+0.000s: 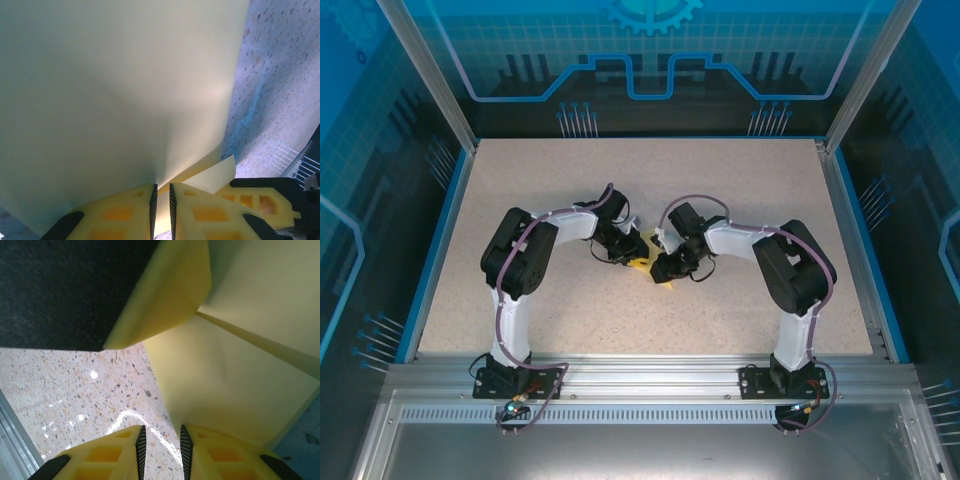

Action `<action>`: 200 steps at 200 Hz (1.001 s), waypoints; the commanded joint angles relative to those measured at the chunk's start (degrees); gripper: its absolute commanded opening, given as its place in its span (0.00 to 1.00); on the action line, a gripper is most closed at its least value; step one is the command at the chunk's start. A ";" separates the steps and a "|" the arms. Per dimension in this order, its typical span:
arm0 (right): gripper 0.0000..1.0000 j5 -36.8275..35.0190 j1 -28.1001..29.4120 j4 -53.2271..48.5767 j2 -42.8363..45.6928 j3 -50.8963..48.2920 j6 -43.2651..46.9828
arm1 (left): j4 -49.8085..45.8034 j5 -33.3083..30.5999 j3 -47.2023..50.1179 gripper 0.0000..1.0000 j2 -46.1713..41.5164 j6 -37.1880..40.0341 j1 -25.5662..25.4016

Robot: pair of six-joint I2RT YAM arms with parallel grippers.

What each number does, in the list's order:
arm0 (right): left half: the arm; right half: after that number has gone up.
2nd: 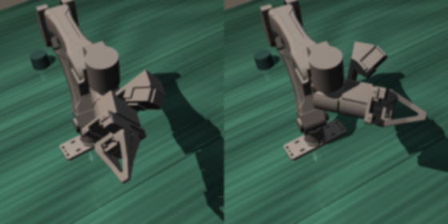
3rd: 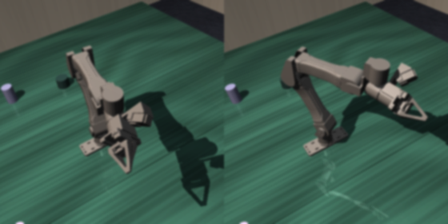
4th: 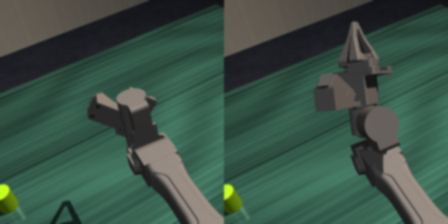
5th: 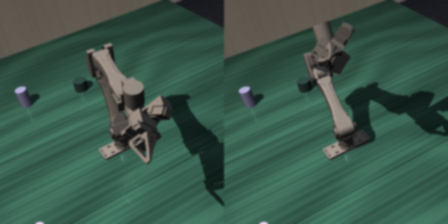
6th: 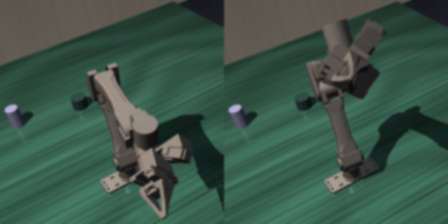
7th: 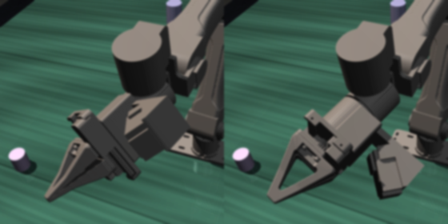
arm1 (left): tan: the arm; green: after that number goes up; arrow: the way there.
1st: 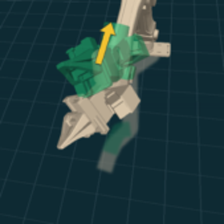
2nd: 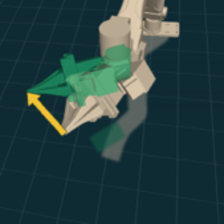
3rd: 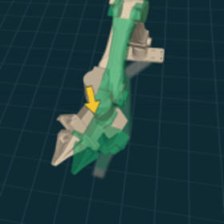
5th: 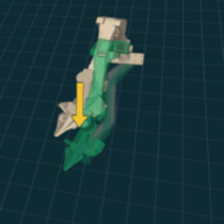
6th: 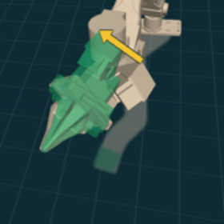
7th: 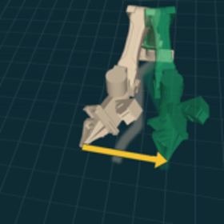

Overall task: Fold a paper plane with a square sheet of paper (fold left side to right side)
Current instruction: Third fold the triangle at the center of the table.

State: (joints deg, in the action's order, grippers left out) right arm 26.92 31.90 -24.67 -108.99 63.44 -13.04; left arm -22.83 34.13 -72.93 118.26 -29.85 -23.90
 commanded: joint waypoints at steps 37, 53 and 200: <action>0.27 -1.83 -0.18 -1.90 -0.90 0.72 0.51 | -1.30 -4.58 -0.21 0.19 3.12 1.55 -0.09; 0.27 -1.54 -0.50 -1.40 -0.71 0.26 0.21 | -1.41 -4.75 -0.25 0.19 3.08 1.50 -0.09; 0.16 2.07 -3.73 -2.26 -6.64 -1.69 -3.12 | -8.71 -6.88 -6.38 0.31 -7.85 5.41 1.27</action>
State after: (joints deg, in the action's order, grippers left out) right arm 32.01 28.45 -24.16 -111.79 63.46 -15.03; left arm -28.03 29.12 -78.52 116.46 -26.55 -23.07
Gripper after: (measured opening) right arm 0.174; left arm 0.308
